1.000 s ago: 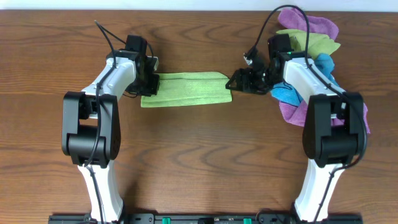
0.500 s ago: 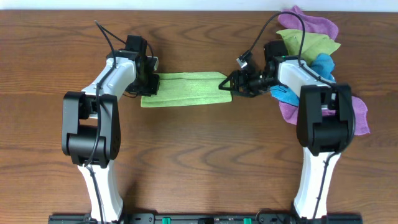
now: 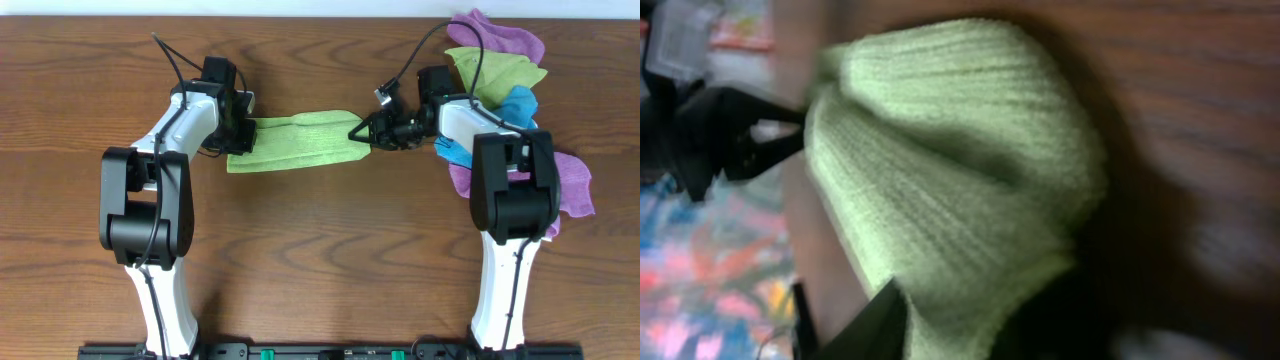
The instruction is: Fold the cloth
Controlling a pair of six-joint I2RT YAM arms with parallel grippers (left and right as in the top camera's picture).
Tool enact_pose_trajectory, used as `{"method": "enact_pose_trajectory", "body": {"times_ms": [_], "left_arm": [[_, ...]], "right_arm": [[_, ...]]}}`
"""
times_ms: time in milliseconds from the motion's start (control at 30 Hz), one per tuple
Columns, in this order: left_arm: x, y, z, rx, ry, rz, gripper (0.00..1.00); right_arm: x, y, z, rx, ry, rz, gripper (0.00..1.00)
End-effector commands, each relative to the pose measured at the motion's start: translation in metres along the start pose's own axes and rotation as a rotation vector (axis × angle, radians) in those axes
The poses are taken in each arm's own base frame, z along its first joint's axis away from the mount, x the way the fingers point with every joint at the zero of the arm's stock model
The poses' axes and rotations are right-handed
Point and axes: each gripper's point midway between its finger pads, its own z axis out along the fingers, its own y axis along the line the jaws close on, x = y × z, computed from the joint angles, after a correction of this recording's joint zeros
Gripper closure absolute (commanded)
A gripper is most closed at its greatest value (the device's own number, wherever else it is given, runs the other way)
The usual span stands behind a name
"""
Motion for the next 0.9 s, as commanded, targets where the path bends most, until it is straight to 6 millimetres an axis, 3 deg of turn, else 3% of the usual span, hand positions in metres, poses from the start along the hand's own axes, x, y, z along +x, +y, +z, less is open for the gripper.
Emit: {"method": "enact_pose_trajectory", "body": {"times_ms": [0, 33, 233, 400, 533, 633, 867], "left_arm": [[0.015, 0.004, 0.014, -0.009, 0.062, -0.021, 0.94], [0.015, 0.004, 0.014, -0.009, 0.063, -0.021, 0.94], [0.015, 0.004, 0.014, -0.011, 0.062, -0.067, 0.94], [0.015, 0.004, 0.014, -0.012, 0.061, -0.094, 0.94], [0.016, -0.002, 0.014, 0.020, 0.066, -0.129, 0.94], [0.017, -0.015, 0.013, 0.093, 0.076, -0.192, 0.94], [0.022, -0.026, 0.012, 0.147, 0.105, -0.215, 0.94]], "right_arm": [[0.011, -0.038, 0.014, 0.120, 0.015, 0.085, 0.90], [0.010, -0.037, 0.015, 0.119, 0.012, 0.089, 0.99], [-0.001, -0.015, 0.005, 0.117, -0.012, 0.076, 0.98], [-0.014, 0.016, -0.027, 0.270, -0.083, 0.002, 0.98], [-0.020, 0.055, -0.052, 0.446, -0.162, -0.112, 0.98], [-0.013, 0.077, -0.038, 0.570, -0.174, -0.212, 0.99], [0.004, 0.088, -0.009, 0.791, -0.169, -0.339, 0.98]]}}
